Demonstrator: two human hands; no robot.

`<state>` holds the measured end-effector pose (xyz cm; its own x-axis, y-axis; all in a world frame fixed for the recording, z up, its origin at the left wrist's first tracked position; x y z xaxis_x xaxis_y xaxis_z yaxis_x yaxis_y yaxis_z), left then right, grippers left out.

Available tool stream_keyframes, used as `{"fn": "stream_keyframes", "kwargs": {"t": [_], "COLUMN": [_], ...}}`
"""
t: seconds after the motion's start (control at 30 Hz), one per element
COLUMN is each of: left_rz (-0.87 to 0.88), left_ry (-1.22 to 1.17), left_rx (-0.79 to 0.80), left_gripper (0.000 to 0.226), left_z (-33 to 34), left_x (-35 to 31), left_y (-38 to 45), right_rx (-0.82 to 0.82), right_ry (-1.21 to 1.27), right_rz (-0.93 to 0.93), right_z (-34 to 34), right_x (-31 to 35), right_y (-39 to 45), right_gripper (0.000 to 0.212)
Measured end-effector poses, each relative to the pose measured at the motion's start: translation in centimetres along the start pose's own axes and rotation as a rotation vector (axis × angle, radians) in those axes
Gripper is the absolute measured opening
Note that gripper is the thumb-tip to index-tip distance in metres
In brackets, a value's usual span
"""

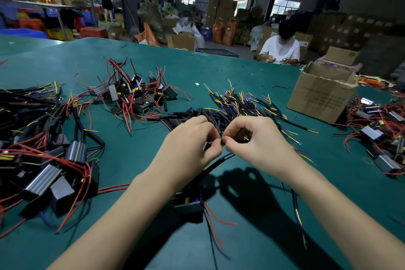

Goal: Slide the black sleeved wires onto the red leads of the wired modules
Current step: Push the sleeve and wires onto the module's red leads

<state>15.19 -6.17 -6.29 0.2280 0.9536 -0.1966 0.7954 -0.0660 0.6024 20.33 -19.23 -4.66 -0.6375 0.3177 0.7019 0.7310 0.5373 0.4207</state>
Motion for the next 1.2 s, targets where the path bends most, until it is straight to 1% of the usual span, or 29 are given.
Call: {"fn": "stream_keyframes", "kwargs": {"t": [0.1,0.17,0.2,0.23,0.3,0.33,0.43,0.47,0.5,0.6,0.63,0.67,0.73,0.77,0.83,0.9,0.97,1.07,1.2], "left_rz": [-0.103,-0.152,-0.147,-0.135,-0.115,-0.115,-0.168,-0.193,-0.222,-0.300,-0.314,-0.315,-0.282,-0.278,-0.299,-0.334,-0.362,-0.364,-0.340], "left_ry": [-0.175,-0.236,-0.241,-0.243,-0.254,-0.259,-0.289,-0.296,-0.303,-0.199,-0.170,-0.188,-0.329,-0.377,-0.386,-0.340,-0.355,-0.388,-0.322], "left_rx": [0.029,0.031,0.028,0.025,0.012,-0.028,-0.267,-0.324,-0.340,-0.243,-0.208,-0.170,-0.071,-0.003,0.167,0.352,0.446,0.443,0.278], "left_gripper": [0.007,0.005,0.002,0.009,0.031,0.035,0.014,0.016,0.020,0.041,0.044,0.042,0.020,0.014,0.022,0.029,0.021,0.010,0.006], "left_z": [0.3,0.4,0.4,0.3,-0.1,-0.6,-2.6,-3.1,-3.2,-2.3,-2.0,-1.6,-1.0,-0.7,0.1,0.7,1.0,0.8,0.4], "left_x": [0.6,0.9,0.9,0.9,1.1,1.2,2.0,2.3,2.5,2.7,2.5,2.5,2.1,2.0,2.1,2.4,2.7,2.6,2.1], "left_y": [0.1,0.1,0.1,0.1,0.1,0.2,0.3,0.3,0.3,0.0,0.0,0.0,0.3,0.5,0.3,-0.1,-0.3,-0.3,-0.2], "right_rx": [-0.022,-0.014,-0.015,-0.023,-0.059,-0.075,-0.082,-0.083,-0.088,-0.115,-0.120,-0.122,-0.126,-0.129,-0.136,-0.144,-0.155,-0.161,-0.175], "right_ry": [-0.098,-0.166,-0.158,-0.114,0.007,0.056,0.126,0.133,0.139,0.153,0.159,0.166,0.179,0.187,0.213,0.237,0.245,0.247,0.248], "right_rz": [-0.124,-0.185,-0.188,-0.168,-0.096,-0.060,-0.003,0.002,0.005,0.021,0.026,0.030,0.035,0.036,0.046,0.056,0.061,0.064,0.064], "right_z": [0.3,0.5,0.5,0.4,0.1,0.0,0.0,0.1,0.1,0.2,0.3,0.3,0.4,0.5,0.6,0.8,0.9,1.1,1.0], "right_x": [0.6,0.8,0.8,0.7,0.3,0.1,-0.4,-0.5,-0.5,-0.8,-0.8,-0.9,-1.0,-1.0,-1.2,-1.3,-1.4,-1.6,-1.9], "right_y": [-0.5,-0.7,-0.7,-0.7,-0.6,-0.7,-0.9,-1.0,-1.0,-0.9,-0.8,-0.7,-0.7,-0.7,-0.7,-0.7,-0.8,-0.9,-1.0], "right_gripper": [0.006,0.007,0.007,0.008,0.010,0.011,0.013,0.014,0.014,0.015,0.016,0.016,0.016,0.016,0.016,0.017,0.017,0.015,0.017]}}
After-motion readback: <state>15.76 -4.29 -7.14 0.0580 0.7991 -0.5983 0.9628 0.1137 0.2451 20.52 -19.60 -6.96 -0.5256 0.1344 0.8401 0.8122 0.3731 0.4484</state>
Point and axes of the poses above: each hand's wrist, its own y-axis towards the middle knuckle, its own z-axis out of the palm, x = y × z, the point moved 4 cm from there along y, towards the middle knuckle, and after that the axes turned 14 degrees about y, right-handed, at the moved point
